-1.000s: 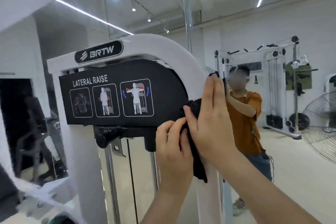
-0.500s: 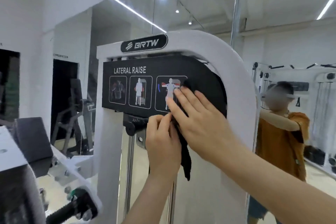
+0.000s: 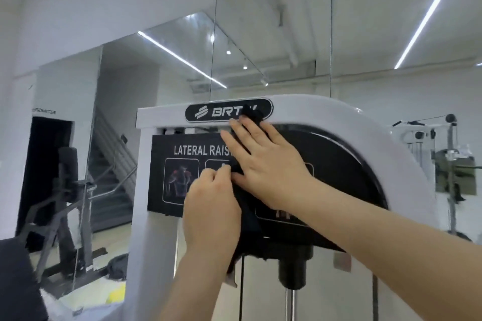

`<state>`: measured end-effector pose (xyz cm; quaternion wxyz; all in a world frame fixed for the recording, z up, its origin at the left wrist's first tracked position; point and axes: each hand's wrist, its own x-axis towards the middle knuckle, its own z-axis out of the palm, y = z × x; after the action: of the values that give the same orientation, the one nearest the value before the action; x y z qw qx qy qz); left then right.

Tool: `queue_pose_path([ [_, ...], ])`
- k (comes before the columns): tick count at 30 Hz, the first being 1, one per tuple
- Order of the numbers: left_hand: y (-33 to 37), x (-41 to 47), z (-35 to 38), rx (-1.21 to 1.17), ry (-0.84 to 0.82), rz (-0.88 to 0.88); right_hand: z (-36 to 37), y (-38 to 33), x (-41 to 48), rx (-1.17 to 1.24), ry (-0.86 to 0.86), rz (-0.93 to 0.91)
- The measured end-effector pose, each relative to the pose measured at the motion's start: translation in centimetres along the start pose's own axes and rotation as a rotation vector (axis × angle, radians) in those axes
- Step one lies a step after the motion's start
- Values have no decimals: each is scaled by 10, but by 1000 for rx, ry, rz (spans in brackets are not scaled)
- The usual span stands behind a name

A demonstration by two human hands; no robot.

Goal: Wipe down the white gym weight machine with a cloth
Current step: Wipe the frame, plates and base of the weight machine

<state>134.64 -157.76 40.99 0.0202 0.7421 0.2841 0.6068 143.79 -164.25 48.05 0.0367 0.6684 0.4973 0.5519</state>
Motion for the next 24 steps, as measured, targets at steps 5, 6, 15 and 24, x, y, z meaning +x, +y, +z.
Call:
queue_pose_path([
  [5, 17, -25, 9, -205, -13, 217, -4, 5, -44, 51, 147, 88],
  [6, 19, -34, 14, -163, -39, 339, -1, 8, -60, 42, 180, 121],
  [15, -19, 59, 8, 182, -75, 490, -9, 28, 30, 0, 185, 197],
  [24, -35, 130, -2, 66, -71, 259, -28, 42, 123, 321, -6, 152],
])
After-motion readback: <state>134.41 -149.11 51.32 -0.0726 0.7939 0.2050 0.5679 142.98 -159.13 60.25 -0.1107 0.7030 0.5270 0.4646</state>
